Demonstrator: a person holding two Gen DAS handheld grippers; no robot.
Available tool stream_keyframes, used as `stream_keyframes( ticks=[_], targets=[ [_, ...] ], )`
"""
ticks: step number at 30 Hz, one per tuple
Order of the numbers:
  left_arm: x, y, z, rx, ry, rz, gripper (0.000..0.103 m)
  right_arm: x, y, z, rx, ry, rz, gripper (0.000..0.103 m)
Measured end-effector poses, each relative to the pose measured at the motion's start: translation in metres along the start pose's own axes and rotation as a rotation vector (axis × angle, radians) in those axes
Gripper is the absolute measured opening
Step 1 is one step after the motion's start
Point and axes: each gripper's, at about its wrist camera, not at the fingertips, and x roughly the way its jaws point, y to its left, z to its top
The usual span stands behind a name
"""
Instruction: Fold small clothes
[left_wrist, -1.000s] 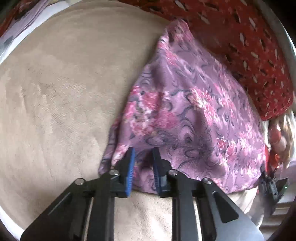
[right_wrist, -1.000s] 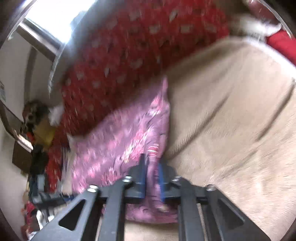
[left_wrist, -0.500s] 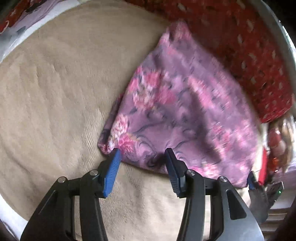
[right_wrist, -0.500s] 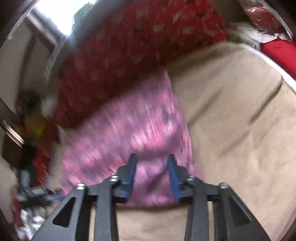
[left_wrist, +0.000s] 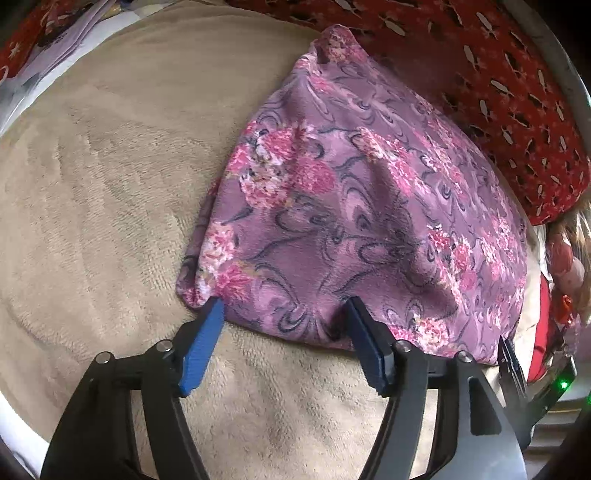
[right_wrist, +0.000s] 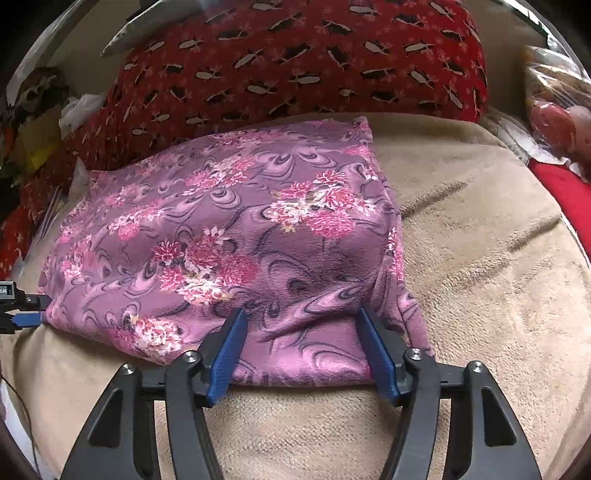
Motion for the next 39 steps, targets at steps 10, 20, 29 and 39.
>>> stream_keyframes(
  ticks=[10, 20, 29, 39],
  targets=[
    [-0.014, -0.028, 0.086, 0.126, -0.084, -0.041, 0.067, 0.015, -0.072, 0.088, 0.318, -0.010, 0.089, 0.068],
    [0.056, -0.041, 0.143, 0.125, -0.079, 0.119, 0.081, 0.088, -0.079, 0.119, 0.326, 0.064, 0.081, 0.013],
    [0.049, -0.032, 0.133, 0.063, -0.037, 0.091, 0.078, 0.046, -0.019, 0.112, 0.150, -0.043, 0.149, 0.035],
    [-0.004, 0.014, 0.130, -0.108, -0.074, -0.048, 0.076, 0.035, 0.041, 0.100, -0.012, -0.016, 0.157, 0.042]
  ],
)
